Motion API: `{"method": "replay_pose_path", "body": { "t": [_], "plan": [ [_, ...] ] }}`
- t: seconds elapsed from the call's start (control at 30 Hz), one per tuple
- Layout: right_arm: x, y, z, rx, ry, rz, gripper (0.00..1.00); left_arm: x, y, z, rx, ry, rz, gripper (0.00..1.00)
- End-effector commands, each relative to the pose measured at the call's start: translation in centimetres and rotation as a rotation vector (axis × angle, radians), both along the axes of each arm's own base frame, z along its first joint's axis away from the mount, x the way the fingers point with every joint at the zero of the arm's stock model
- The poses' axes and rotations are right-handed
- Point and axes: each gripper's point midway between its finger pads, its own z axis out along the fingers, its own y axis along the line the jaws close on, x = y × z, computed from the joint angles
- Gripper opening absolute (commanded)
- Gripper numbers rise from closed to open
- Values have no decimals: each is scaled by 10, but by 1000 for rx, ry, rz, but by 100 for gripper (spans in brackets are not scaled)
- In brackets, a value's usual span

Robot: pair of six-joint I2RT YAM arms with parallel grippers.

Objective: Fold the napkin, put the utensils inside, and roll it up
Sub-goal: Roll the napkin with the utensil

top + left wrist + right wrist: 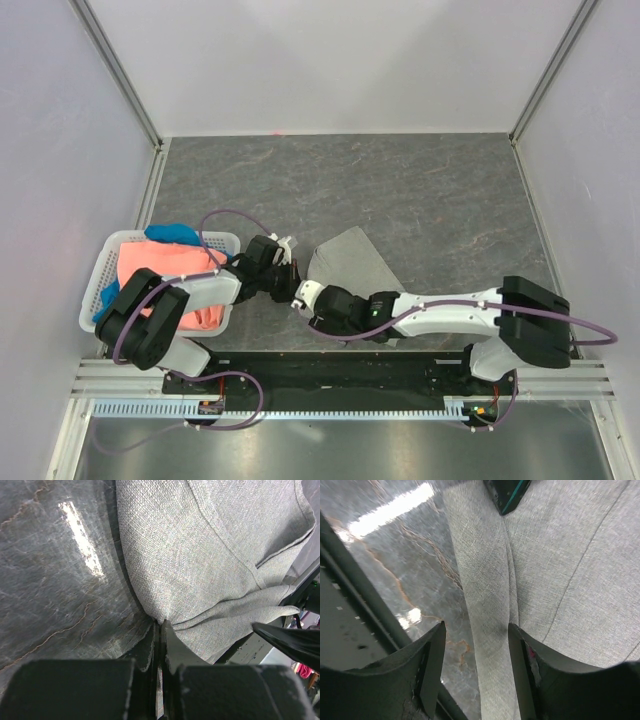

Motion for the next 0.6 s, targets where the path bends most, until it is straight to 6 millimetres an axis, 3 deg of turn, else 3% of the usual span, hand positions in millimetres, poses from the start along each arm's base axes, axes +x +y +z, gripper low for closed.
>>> {"method": "replay_pose_path", "body": {
  "t": [0.0, 0.37, 0.5, 0.53, 0.57],
  "plan": [
    [15, -1, -13, -62, -100, -14, 60, -15, 16, -22, 96, 60, -21, 2],
    [18, 4, -37, -122, -51, 39, 57, -15, 13, -19, 83, 54, -44, 2],
    [6, 3, -48, -147, 58, 67, 45, -12, 11, -13, 69, 30, -50, 2],
    [4, 5, -48, -139, 80, 73, 38, -11, 11, -11, 68, 20, -47, 2],
    [-1, 5, -50, -131, 112, 81, 34, -10, 12, -9, 70, 13, -43, 7]
  ]
}}
